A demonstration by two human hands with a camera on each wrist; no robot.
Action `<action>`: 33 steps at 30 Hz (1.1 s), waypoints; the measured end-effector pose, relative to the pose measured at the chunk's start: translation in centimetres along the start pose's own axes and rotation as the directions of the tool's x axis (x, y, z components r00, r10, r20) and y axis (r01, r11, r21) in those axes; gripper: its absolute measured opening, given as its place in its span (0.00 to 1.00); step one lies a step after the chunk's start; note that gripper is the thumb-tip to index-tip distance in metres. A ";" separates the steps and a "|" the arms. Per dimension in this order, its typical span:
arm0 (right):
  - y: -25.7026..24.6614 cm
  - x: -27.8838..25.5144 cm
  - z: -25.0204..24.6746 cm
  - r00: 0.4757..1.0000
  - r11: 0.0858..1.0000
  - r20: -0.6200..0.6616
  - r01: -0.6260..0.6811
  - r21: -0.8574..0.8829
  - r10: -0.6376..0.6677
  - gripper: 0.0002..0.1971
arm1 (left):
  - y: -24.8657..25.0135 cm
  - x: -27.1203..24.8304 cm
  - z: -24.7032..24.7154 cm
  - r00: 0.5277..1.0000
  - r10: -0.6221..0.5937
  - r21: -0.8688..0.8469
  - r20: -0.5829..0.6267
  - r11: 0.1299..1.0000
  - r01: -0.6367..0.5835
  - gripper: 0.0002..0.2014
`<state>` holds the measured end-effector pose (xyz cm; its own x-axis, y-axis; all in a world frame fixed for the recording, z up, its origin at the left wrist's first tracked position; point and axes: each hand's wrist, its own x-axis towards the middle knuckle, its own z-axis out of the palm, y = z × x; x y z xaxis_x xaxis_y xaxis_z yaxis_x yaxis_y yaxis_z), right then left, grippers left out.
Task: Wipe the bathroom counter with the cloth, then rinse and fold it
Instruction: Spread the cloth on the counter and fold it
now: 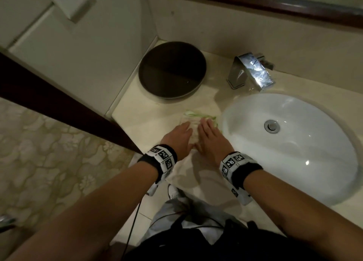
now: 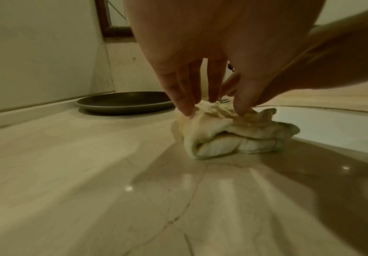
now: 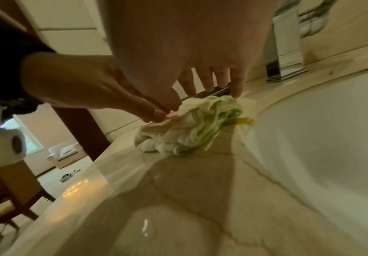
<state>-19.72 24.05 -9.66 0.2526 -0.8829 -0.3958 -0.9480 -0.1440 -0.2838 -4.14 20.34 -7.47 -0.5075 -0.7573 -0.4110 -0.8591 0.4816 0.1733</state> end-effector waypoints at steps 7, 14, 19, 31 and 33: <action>0.5 0.3 1.1 1.000 1.000 -0.006 0.024 0.000 -0.024 0.48 | -0.6 -0.7 -0.1 0.999 0.047 0.007 0.021 0.999 -0.047 0.32; 0.5 0.0 -0.3 1.000 1.000 -0.006 0.022 -0.010 -0.022 0.34 | -0.5 -0.4 -1.2 0.999 -0.012 -0.132 -0.051 0.991 0.005 0.27; 0.8 -1.1 -2.3 0.997 0.998 -0.039 0.061 0.009 -0.061 0.29 | -0.6 0.3 -2.1 0.935 -0.354 -0.421 -0.007 0.849 0.318 0.31; 0.2 -2.2 -1.7 0.998 0.999 -0.063 0.029 0.045 -0.027 0.27 | 0.3 1.1 -2.6 0.912 -0.406 -0.565 0.061 0.739 0.367 0.12; 0.2 -2.4 -1.7 0.998 0.999 -0.049 0.030 0.033 -0.028 0.27 | 0.7 0.8 -2.7 0.922 -0.377 -0.550 0.092 0.753 0.363 0.11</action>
<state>-20.80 25.37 -7.31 0.2696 -0.8993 -0.3444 -0.9332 -0.1557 -0.3239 -5.26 18.91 -5.28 -0.1377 -0.8391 -0.5262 -0.8672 -0.1545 0.4733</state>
